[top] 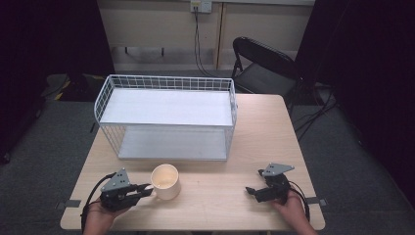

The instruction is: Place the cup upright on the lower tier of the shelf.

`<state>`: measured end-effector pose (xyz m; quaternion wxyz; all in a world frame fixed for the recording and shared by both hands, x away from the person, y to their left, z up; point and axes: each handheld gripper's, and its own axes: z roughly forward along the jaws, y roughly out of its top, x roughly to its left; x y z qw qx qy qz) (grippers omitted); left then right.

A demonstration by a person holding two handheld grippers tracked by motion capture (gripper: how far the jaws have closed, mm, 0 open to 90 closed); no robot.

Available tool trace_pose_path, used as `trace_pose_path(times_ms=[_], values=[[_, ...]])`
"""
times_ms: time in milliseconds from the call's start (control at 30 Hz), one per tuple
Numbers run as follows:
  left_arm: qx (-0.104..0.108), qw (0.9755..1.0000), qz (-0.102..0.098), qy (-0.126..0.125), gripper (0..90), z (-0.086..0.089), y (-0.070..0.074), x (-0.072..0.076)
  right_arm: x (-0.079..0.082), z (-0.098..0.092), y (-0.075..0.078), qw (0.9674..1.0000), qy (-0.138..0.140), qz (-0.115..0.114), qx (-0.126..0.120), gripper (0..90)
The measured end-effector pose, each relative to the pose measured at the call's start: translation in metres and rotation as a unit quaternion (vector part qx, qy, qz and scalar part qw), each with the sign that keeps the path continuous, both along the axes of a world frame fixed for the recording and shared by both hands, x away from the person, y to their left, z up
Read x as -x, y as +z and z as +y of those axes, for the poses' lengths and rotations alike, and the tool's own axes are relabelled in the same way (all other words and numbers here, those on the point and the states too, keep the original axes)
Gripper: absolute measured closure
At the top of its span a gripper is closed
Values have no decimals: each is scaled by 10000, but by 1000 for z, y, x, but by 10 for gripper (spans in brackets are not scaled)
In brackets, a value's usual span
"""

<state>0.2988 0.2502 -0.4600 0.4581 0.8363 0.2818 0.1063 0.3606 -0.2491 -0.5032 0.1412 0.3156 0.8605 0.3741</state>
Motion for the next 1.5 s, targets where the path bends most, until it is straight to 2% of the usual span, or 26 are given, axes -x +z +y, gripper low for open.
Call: trace_pose_path(times_ms=[167,633,700,1167,1500], values=[[-102,9999,-51,6,793,-2,1,2,0,0,0,10000,0,-1,0,127],[-174,9993,-161,291,800,0,5,3,0,0,0,10000,1,-1,0,127],[-199,9993,-178,265,799,0,4,3,0,0,0,10000,2,-1,0,127],[-172,9994,-103,269,791,0,2,4,0,0,0,10000,1,-1,1,127],[-13,9993,-94,367,759,1,4,3,0,0,0,10000,1,-2,1,127]])
